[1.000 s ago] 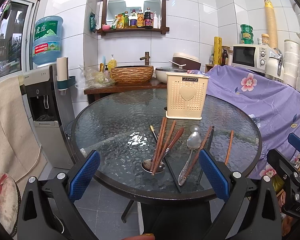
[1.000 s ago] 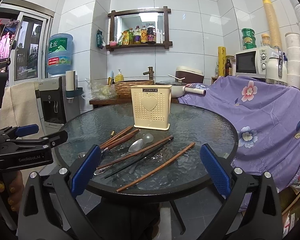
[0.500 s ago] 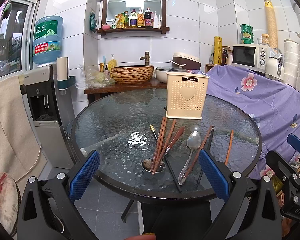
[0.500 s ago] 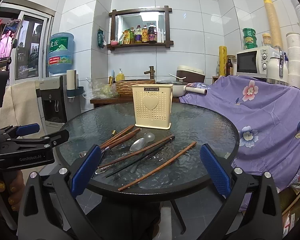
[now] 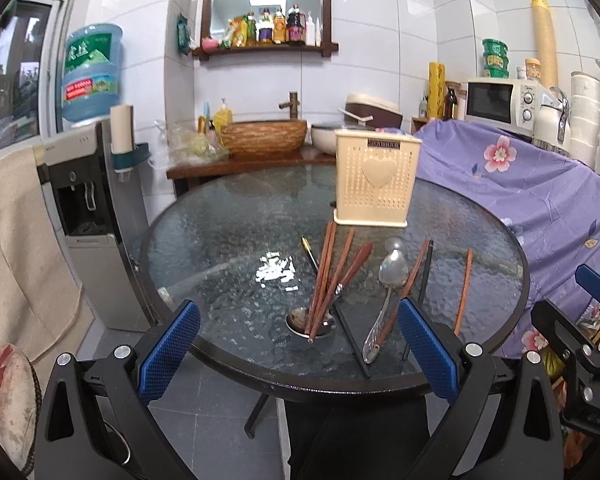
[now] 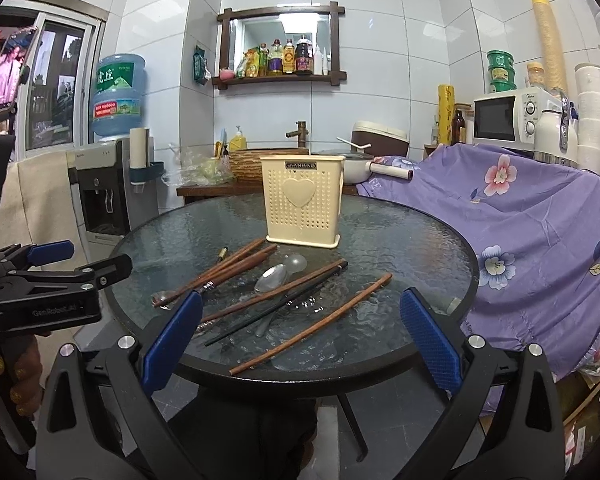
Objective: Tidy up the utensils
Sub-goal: 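Grasp a wooden chopstick with the left tool while the right tool grasps another wooden chopstick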
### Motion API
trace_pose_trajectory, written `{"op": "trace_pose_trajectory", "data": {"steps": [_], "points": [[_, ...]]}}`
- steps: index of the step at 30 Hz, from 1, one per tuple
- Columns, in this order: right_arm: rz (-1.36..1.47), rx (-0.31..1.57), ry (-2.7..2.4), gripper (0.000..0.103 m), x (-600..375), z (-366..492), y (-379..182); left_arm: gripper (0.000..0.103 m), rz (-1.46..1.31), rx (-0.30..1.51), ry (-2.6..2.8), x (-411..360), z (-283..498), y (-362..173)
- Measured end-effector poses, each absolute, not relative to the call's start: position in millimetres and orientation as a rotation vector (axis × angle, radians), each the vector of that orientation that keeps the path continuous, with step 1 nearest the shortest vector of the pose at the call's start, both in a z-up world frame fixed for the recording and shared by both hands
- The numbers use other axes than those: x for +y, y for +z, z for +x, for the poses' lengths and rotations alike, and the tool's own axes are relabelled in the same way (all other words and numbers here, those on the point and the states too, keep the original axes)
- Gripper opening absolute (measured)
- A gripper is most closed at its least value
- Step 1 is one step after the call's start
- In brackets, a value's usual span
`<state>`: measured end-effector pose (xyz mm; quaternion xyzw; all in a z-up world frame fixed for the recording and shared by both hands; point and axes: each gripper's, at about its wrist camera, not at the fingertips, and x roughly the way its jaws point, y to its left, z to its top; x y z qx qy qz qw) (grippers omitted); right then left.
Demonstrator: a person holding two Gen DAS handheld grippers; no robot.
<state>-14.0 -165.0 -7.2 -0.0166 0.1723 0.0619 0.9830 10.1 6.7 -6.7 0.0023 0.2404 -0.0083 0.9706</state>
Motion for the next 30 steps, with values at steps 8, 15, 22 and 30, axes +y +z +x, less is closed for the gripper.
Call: {"op": "trace_pose_trajectory", "data": {"steps": [8,15,22,30], "points": [[-0.018,0.503,0.101,0.098,-180.7,31.5,-25.9,0.097,-0.001,0.598,-0.014,26.4,45.3,-26.0],[-0.046,0.593,0.077,0.088,-192.0,66.4,-31.2,0.090,-0.012,0.675,-0.063,43.0,84.1,-24.7],[-0.018,0.700,0.074,0.078,-207.3,102.7,-40.5,0.073,-0.010,0.755,-0.106,48.6,121.8,-31.3],[0.090,0.835,0.031,0.056,-226.2,148.1,-49.3,0.060,-0.013,0.809,-0.140,49.9,153.8,-36.9]]}}
